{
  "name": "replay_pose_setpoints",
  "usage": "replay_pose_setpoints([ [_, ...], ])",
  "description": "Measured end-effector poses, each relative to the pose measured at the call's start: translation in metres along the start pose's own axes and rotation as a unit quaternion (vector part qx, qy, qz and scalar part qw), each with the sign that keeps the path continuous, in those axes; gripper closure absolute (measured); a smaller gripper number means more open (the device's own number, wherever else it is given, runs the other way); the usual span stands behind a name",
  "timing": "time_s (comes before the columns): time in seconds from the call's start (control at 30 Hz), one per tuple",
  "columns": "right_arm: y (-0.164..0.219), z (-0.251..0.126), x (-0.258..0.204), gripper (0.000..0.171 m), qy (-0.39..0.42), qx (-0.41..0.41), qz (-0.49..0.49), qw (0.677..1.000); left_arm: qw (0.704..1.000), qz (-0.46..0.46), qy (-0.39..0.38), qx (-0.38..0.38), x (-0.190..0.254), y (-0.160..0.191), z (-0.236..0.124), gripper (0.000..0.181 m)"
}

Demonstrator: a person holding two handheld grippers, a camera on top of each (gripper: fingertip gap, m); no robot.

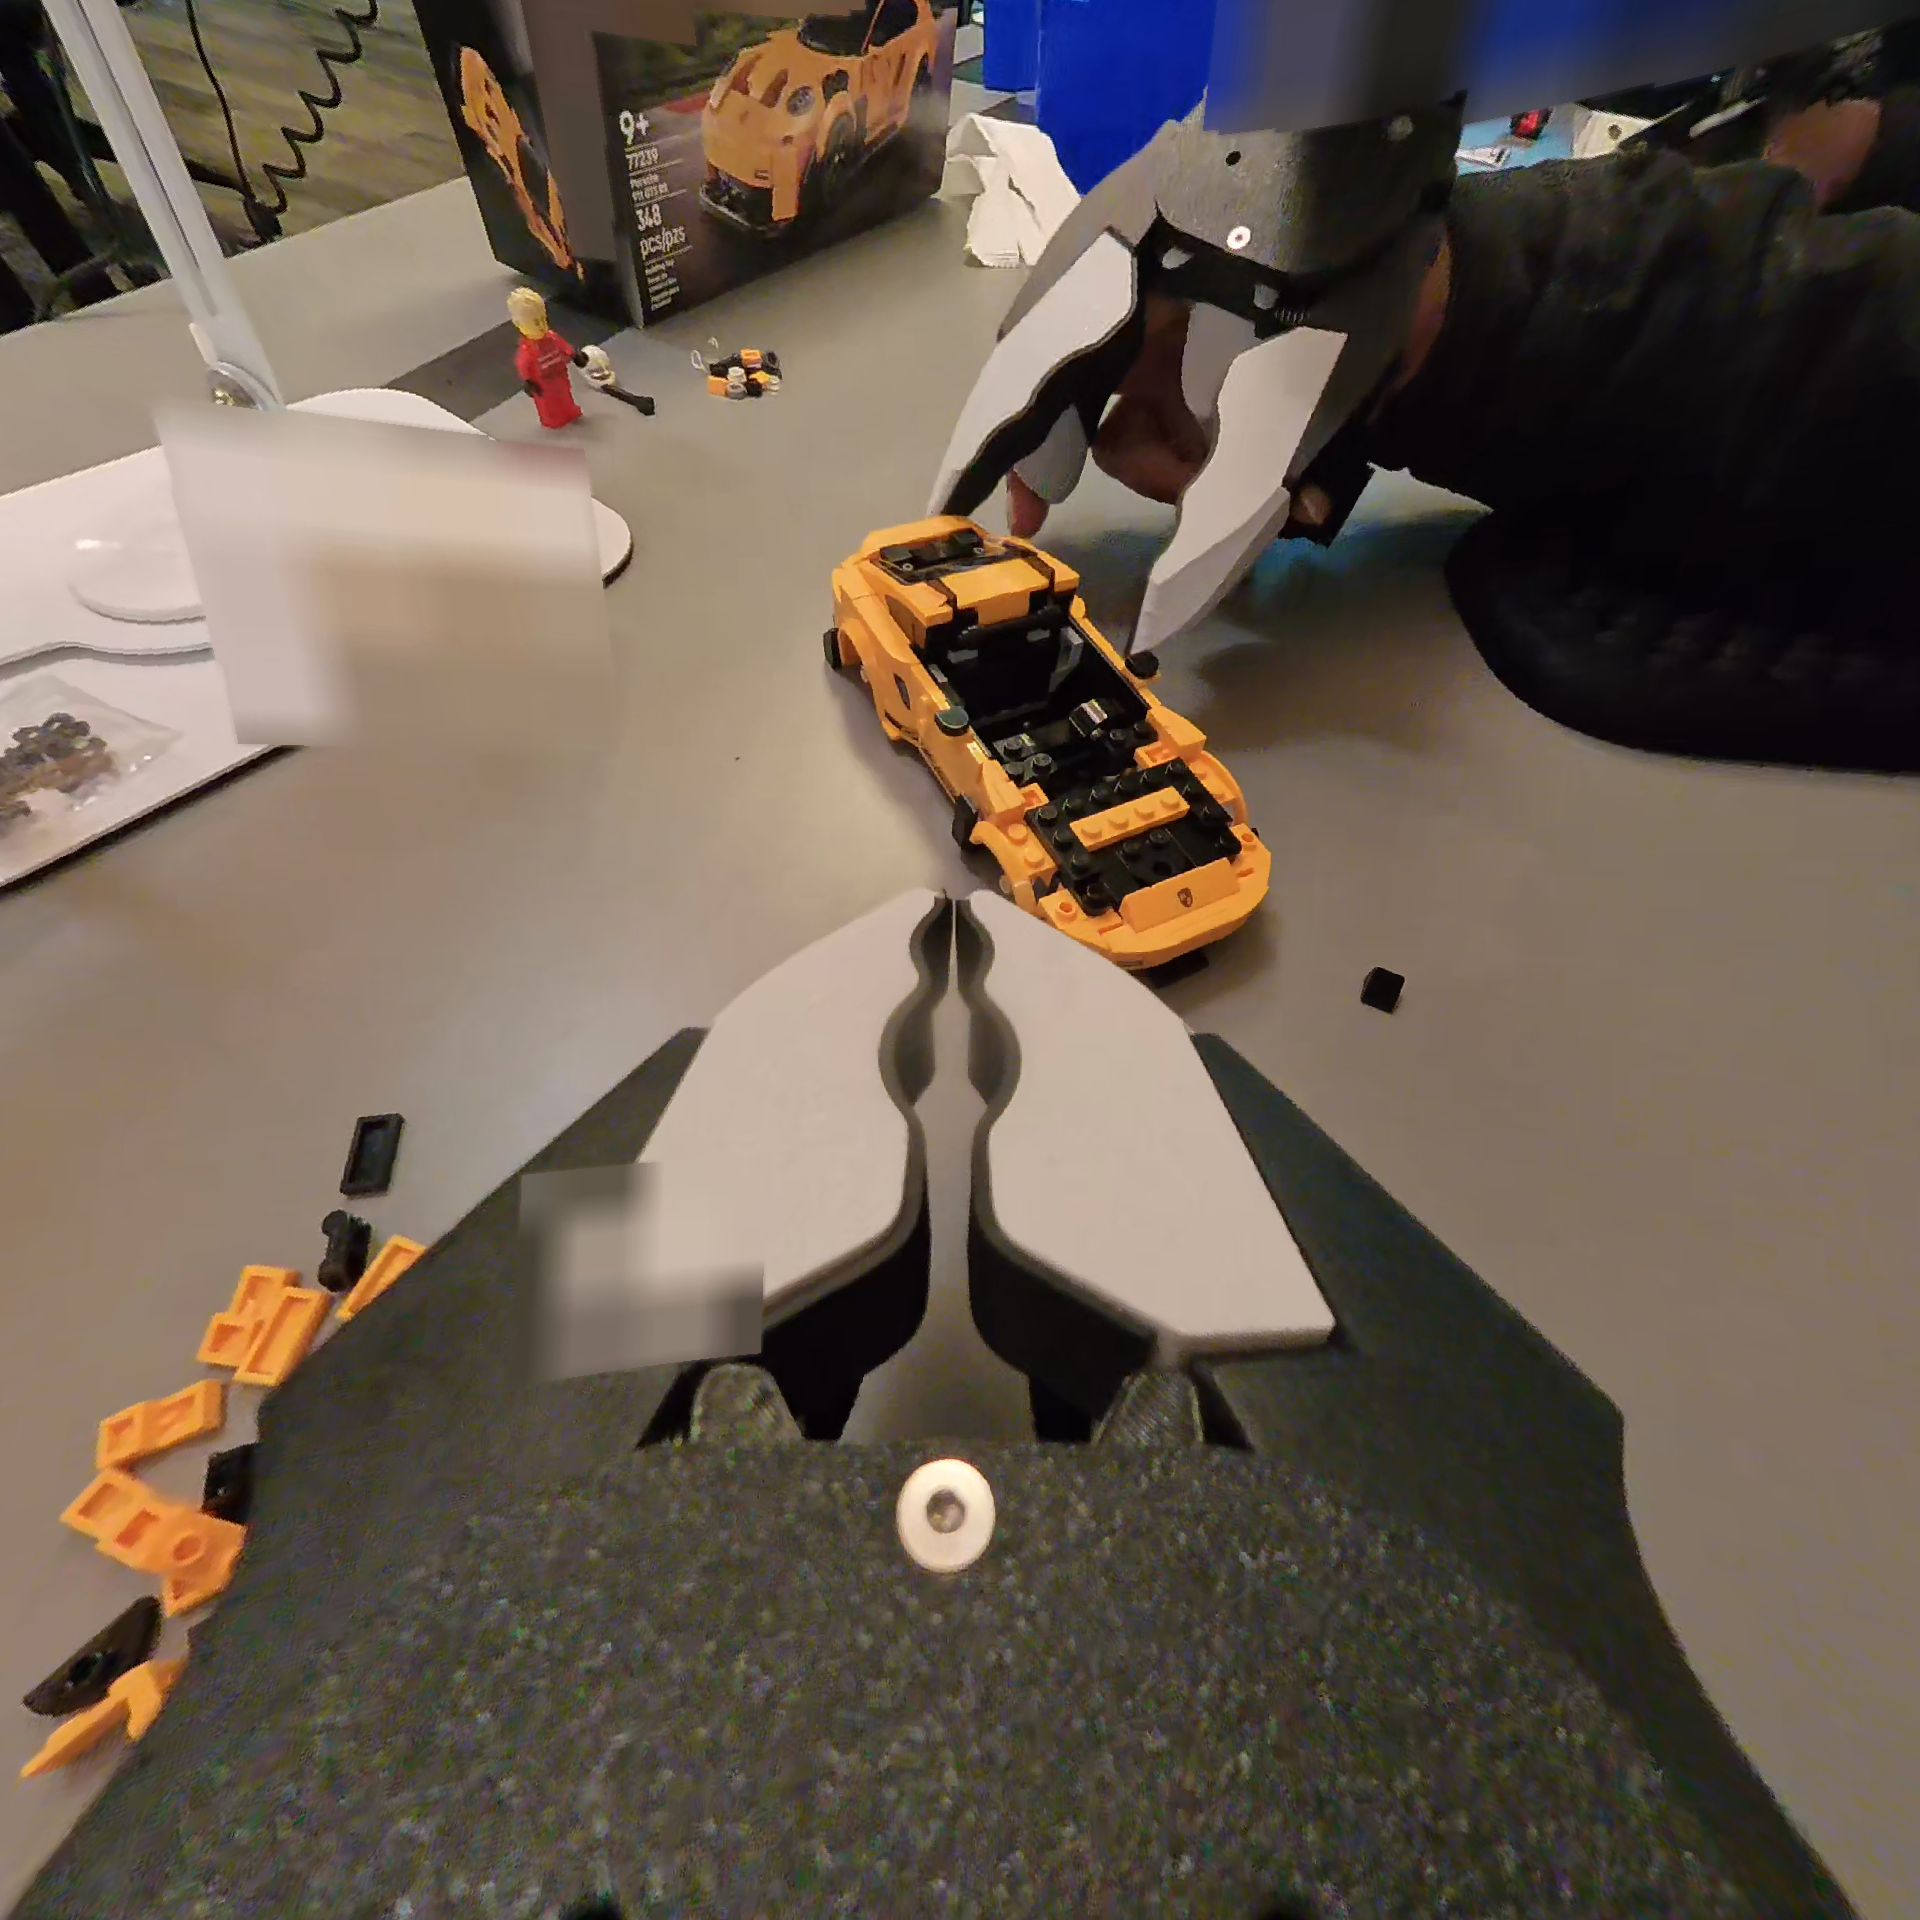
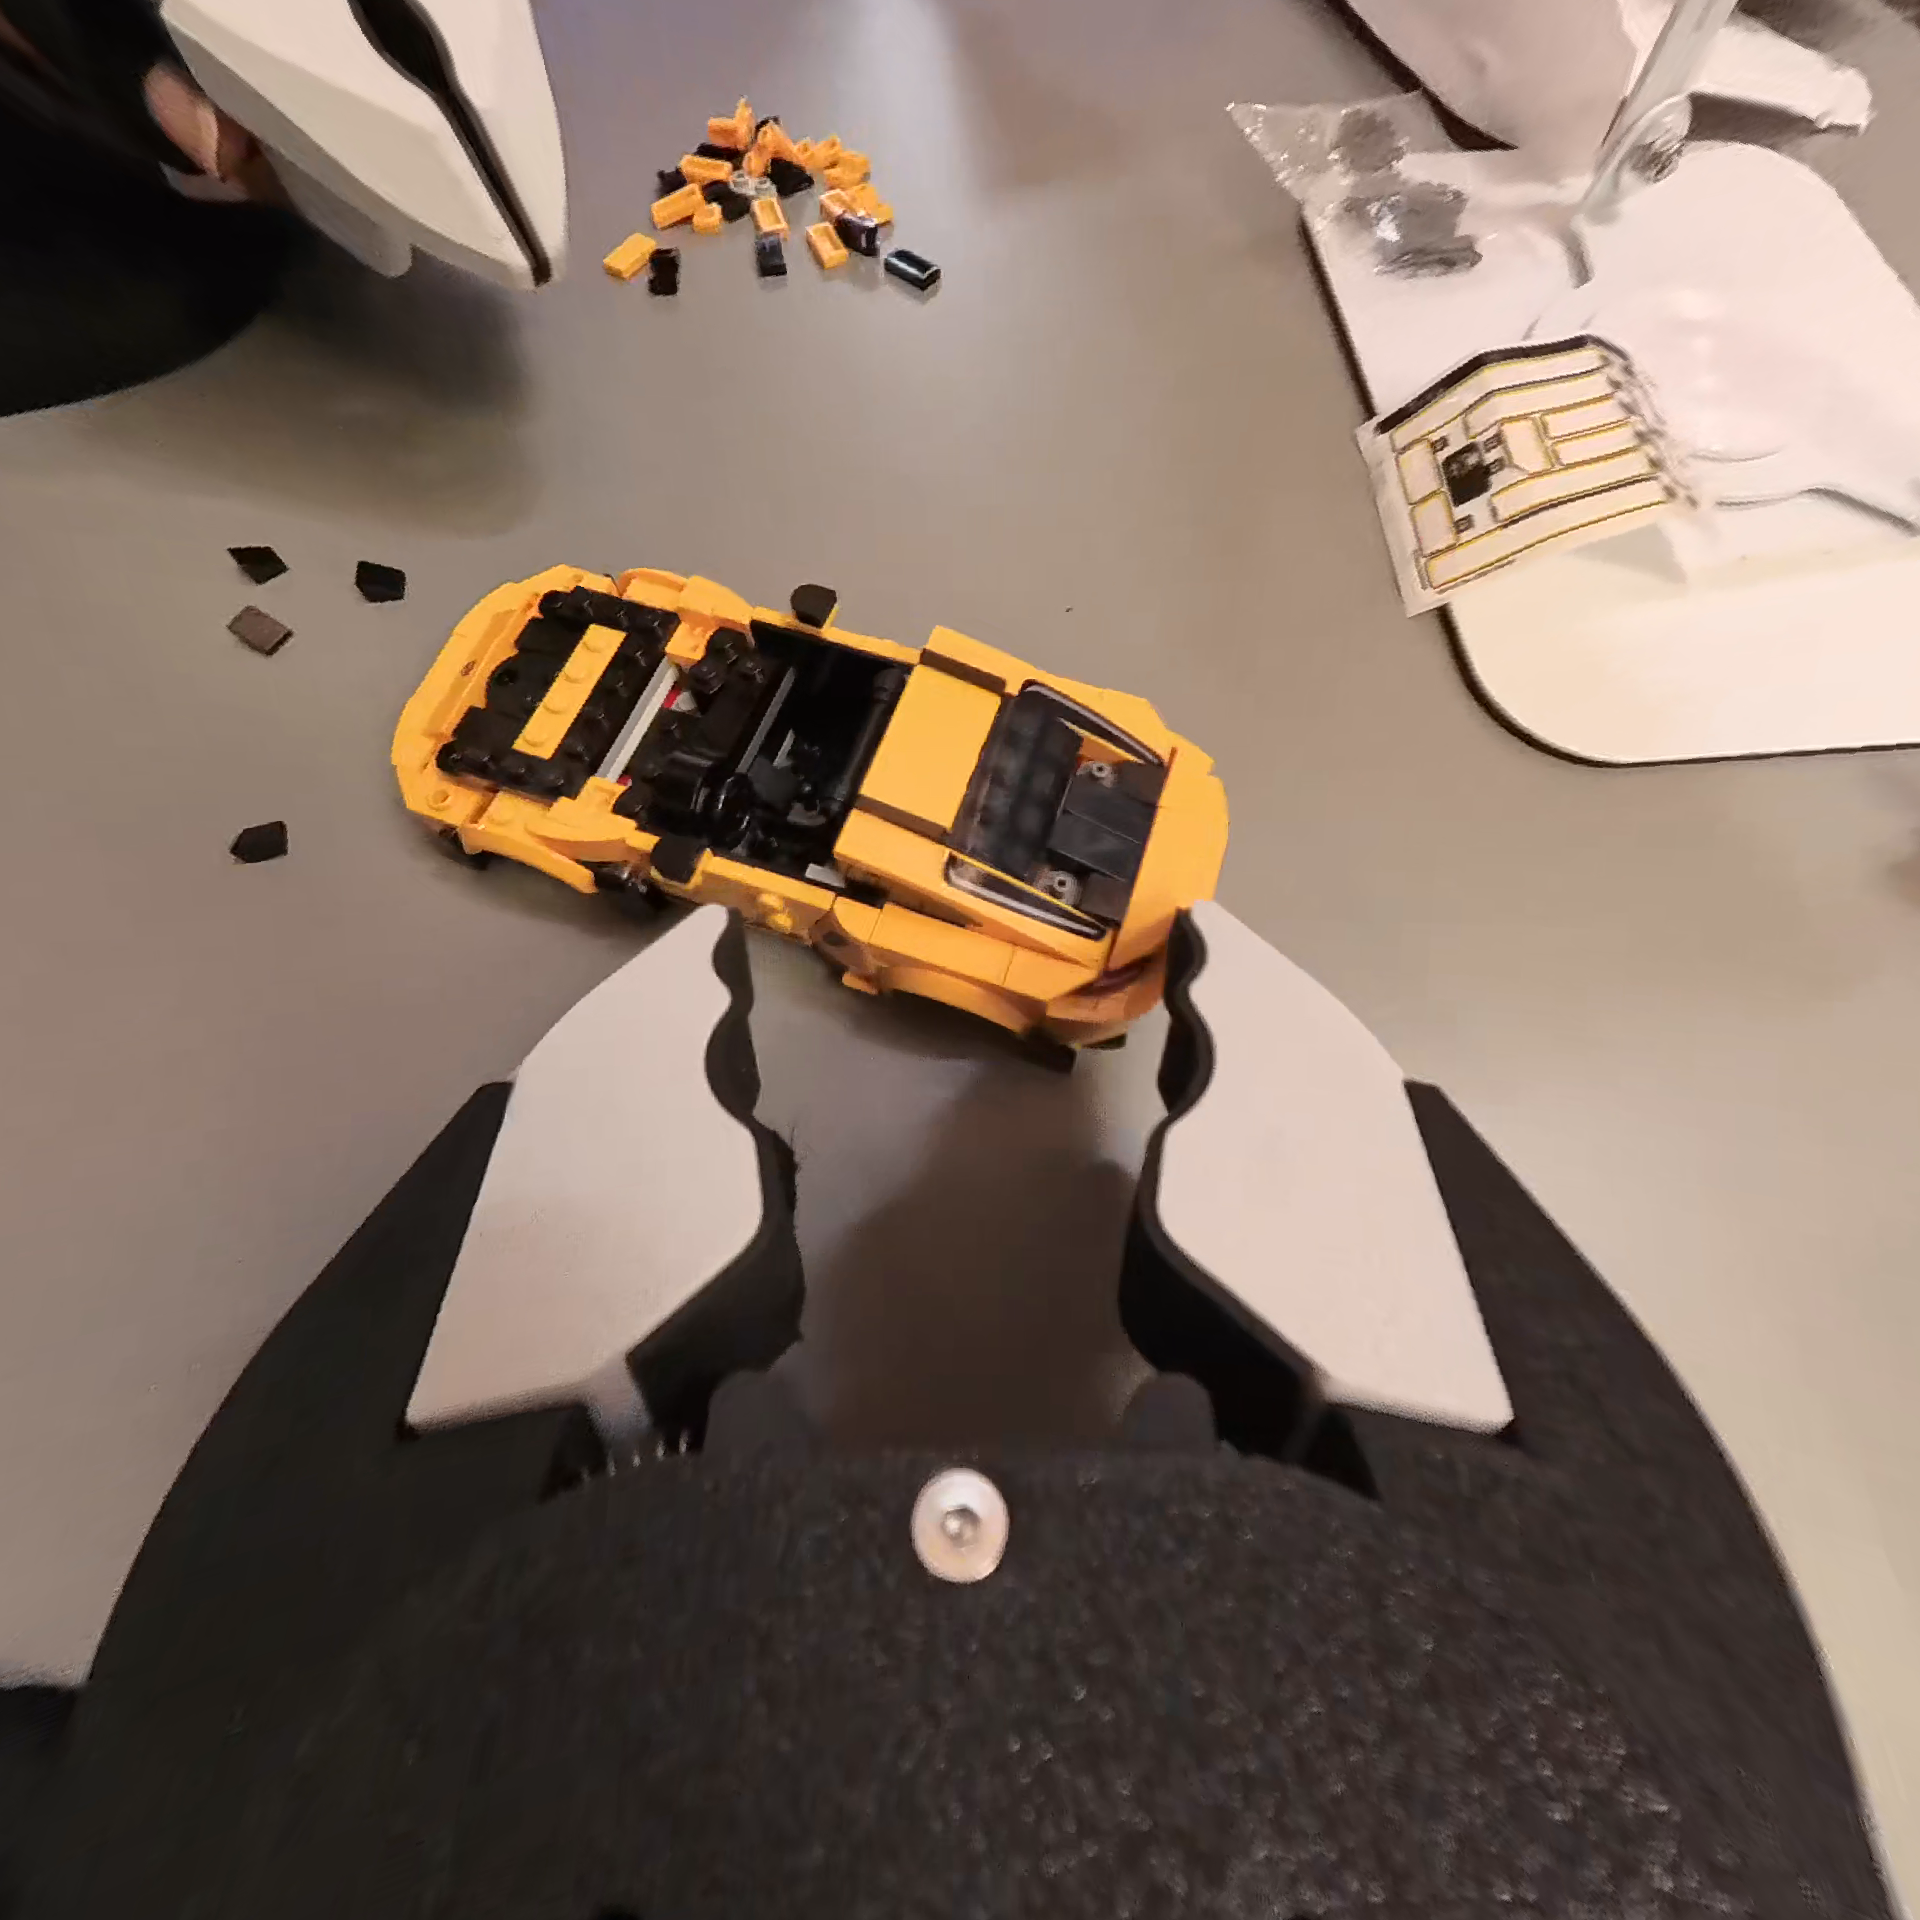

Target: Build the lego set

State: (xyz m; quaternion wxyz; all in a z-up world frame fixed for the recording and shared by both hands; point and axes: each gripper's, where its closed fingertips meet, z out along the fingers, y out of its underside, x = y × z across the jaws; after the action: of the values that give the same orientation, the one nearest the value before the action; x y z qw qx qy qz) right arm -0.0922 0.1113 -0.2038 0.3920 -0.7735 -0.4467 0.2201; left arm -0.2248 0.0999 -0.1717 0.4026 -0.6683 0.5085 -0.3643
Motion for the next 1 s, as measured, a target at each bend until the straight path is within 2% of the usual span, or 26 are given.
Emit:
replay_pose_setpoints([
  [0.3,0.0,-0.004,-0.021,0.106,-0.01,-0.034,-0.018,0.999,1.0,-0.002,-0.01,-0.004,-0.004,0.001,-0.001,0.181],
  [0.37,-0.008,-0.012,-0.025,0.108,0.01,-0.036,-0.041,0.998,1.0,-0.002,-0.012,-0.004,-0.005,0.001,-0.002,0.181],
  [0.43,-0.019,-0.02,-0.047,0.12,-0.007,-0.045,-0.076,0.996,1.0,-0.001,-0.013,-0.004,-0.005,0.002,-0.002,0.181],
  [0.53,-0.028,-0.012,-0.106,0.145,-0.085,-0.055,-0.131,0.986,1.0,0.003,-0.012,-0.013,-0.004,0.004,0.0,0.181],
  [0.63,-0.013,0.01,-0.142,0.149,-0.111,-0.109,-0.171,0.973,1.0,0.011,-0.014,-0.02,-0.003,0.006,0.001,0.181],
  [0.77,0.002,0.027,-0.149,0.152,-0.104,-0.145,-0.154,0.972,0.999,0.018,-0.015,-0.025,-0.001,0.007,0.002,0.181],
  [1.0,0.001,0.031,-0.153,0.158,-0.118,-0.153,-0.133,0.972,0.999,0.025,-0.011,-0.033,0.002,0.01,0.003,0.181],
])
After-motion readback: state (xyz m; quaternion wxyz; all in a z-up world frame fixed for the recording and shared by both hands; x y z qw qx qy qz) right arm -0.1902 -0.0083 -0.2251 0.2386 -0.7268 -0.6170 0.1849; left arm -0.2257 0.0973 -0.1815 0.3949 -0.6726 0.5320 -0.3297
